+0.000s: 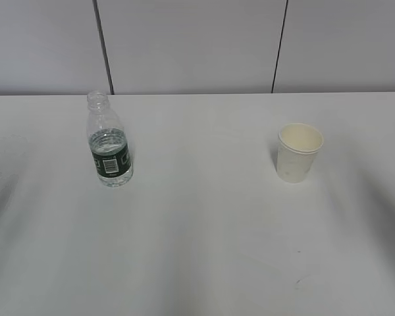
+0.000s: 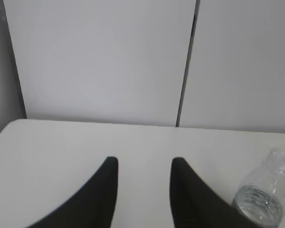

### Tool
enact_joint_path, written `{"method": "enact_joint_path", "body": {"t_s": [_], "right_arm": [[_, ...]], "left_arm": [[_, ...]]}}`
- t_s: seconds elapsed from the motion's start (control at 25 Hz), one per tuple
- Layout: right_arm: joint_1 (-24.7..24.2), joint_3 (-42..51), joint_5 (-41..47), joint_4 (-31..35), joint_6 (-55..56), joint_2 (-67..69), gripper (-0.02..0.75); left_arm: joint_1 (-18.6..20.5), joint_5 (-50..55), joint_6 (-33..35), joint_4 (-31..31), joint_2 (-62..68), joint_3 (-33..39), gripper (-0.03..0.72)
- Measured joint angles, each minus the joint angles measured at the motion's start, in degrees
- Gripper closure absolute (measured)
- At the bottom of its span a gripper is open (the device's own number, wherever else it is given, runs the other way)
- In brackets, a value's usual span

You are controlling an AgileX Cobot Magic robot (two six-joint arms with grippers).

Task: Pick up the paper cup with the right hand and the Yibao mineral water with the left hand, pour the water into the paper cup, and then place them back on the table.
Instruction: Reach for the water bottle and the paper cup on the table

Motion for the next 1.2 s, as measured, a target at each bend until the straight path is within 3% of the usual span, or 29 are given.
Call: {"method": "enact_joint_path", "body": {"t_s": [0.12,0.44,0.76,0.96,1.2], "right_arm": [[0.0,2.7,-5.7,0.0,0.1,4.1,0.153],[0.0,8.7,-26.1,-0.2,0.3,17.7,0.153],[0.0,10.3,-46.9,-0.2,0.3,35.1,0.153],[0.0,9.4,-49.0,-1.3,0.3,45.3,0.153],[0.0,8.8,-49.3,-1.7,0.3,47.9,0.153]], "left_arm": [[0.0,-6.3,-4.4,3.2,4.7,3.1,0.447],[0.0,-22.0,-13.5,18.9,16.9,4.9,0.447],[0.0,-32.6,-13.9,21.1,27.0,4.9,0.447],[0.0,-36.1,-13.9,23.1,31.0,4.9,0.447],[0.0,-37.9,-13.9,23.9,33.7,4.9,0.447]]}}
